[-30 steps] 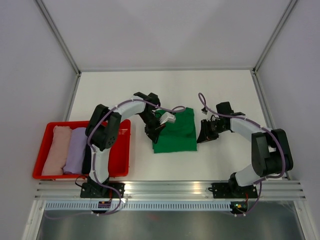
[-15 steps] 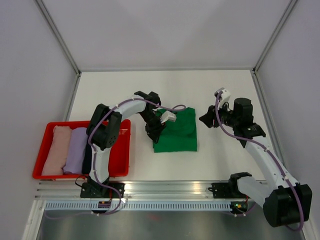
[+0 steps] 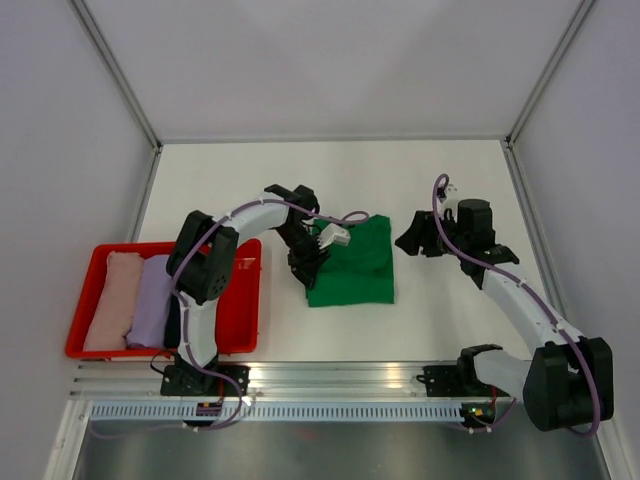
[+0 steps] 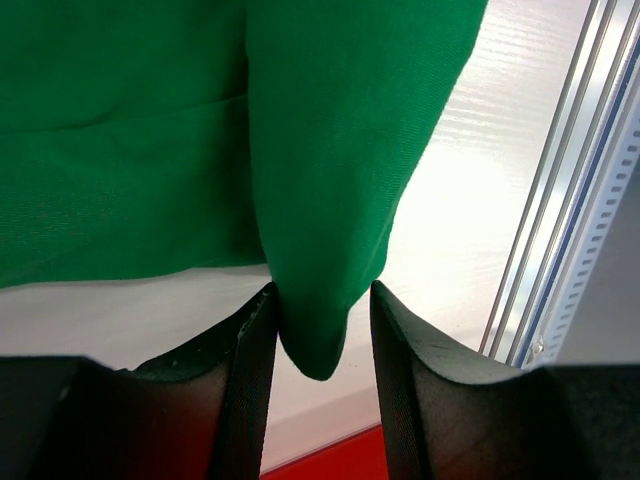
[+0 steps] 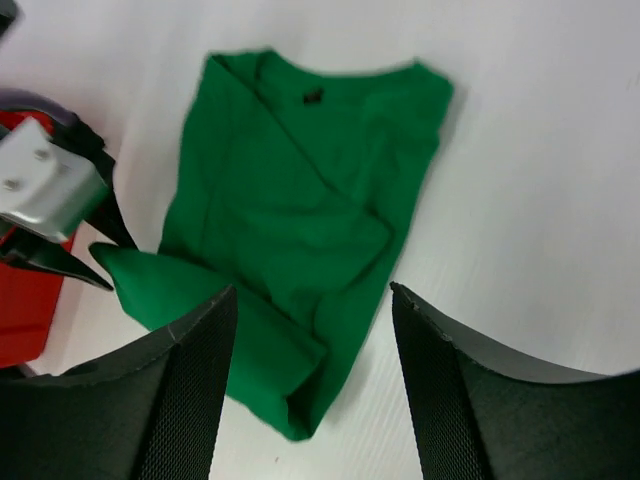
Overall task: Roll the t-shirts
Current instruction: Roll the tshirt
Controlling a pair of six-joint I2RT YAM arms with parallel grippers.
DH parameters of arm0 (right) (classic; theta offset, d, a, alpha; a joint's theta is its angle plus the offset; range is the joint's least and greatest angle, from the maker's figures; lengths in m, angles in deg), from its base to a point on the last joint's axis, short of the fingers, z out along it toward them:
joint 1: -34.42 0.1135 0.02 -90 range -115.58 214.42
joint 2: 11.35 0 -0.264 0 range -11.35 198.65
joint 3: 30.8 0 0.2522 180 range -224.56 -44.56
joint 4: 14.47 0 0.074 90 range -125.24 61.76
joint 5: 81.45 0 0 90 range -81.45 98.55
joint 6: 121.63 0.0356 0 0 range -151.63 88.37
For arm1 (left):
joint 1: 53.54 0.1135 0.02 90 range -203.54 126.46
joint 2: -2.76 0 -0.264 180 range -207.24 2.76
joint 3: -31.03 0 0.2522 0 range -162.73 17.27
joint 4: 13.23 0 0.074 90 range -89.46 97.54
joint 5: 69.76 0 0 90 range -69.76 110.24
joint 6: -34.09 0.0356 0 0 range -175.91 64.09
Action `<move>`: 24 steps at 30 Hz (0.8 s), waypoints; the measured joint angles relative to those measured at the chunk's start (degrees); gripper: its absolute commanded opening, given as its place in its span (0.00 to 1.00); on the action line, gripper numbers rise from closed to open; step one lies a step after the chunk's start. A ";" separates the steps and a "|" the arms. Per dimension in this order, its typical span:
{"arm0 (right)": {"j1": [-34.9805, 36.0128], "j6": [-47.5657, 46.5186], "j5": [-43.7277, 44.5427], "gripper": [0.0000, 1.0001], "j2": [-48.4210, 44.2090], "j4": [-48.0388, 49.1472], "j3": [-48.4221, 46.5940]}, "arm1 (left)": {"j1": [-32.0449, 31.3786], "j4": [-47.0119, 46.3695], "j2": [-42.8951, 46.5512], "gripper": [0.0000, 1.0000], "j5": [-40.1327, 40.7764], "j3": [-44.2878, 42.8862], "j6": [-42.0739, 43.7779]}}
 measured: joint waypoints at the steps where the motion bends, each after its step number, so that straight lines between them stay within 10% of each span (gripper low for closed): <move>1: 0.00 0.74 0.52 0.71 0.48 -2.32 0.48 | 0.02 -0.11 0.00 0.46 0.00 0.24 -0.20; 13: 6.14 6.86 -0.63 0.65 6.21 -6.54 6.45 | -0.55 -1.38 0.00 0.31 -0.31 1.92 -1.81; 18: 8.70 8.90 -2.14 0.47 7.39 -4.59 9.51 | -1.38 -1.64 0.09 0.24 -0.37 2.82 -1.81; 24: 8.70 11.15 -3.87 0.00 7.34 -2.67 11.87 | -2.69 -2.01 0.76 0.09 -0.48 4.13 -1.81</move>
